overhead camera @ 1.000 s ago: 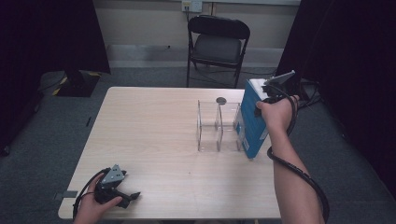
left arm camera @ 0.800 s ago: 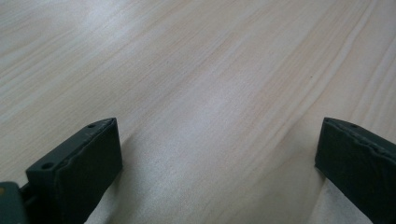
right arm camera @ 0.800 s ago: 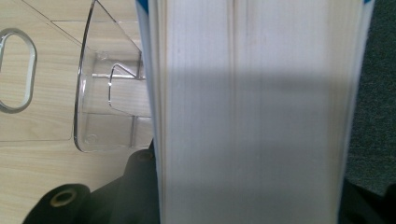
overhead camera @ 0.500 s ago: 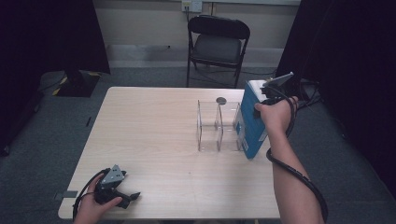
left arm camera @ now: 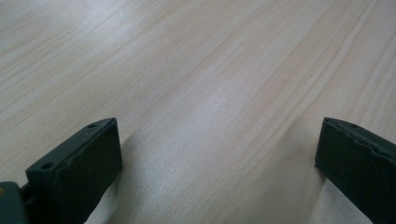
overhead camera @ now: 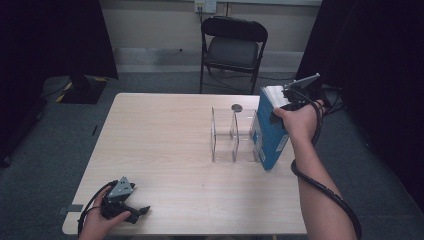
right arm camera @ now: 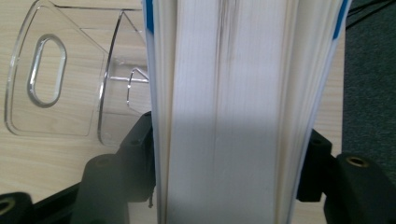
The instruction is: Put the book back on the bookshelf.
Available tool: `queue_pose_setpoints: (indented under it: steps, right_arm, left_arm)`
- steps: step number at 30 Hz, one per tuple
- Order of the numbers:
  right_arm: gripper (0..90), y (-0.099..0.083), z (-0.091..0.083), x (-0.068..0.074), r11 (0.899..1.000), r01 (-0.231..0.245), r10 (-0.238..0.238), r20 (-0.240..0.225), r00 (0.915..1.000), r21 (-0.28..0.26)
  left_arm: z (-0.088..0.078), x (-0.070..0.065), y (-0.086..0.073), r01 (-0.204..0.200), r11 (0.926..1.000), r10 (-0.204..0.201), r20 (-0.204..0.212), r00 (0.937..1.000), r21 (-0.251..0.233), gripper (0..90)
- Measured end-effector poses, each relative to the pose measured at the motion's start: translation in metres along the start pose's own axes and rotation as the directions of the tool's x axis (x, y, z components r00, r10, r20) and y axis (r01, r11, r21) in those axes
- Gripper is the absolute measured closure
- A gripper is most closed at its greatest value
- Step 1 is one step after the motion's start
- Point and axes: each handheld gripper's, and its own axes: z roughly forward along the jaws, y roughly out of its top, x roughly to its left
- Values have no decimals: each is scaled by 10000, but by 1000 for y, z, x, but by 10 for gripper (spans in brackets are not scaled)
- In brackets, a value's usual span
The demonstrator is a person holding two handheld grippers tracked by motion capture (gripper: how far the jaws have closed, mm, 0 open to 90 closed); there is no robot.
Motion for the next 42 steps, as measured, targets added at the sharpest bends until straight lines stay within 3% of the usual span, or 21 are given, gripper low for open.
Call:
queue_pose_setpoints:
  steps: [11, 23, 42]
  right_arm:
    - [325, -15, -4, -2, 9997, 124, -132, -433, 9990, -191]
    - [281, -28, -9, -4, 9981, 542, -548, -228, 9982, -281]
    - [202, -52, -4, 0, 9940, 1088, -1090, -383, 9933, -89]
  left_arm:
    - [0, -1, -1, 106, 9999, -106, 19, 9999, -2, 0]
    - [0, -1, -1, 80, 9999, -80, -31, 10000, -92, 0]
    - [0, -2, -2, 149, 9998, -149, -2, 9999, -103, 0]
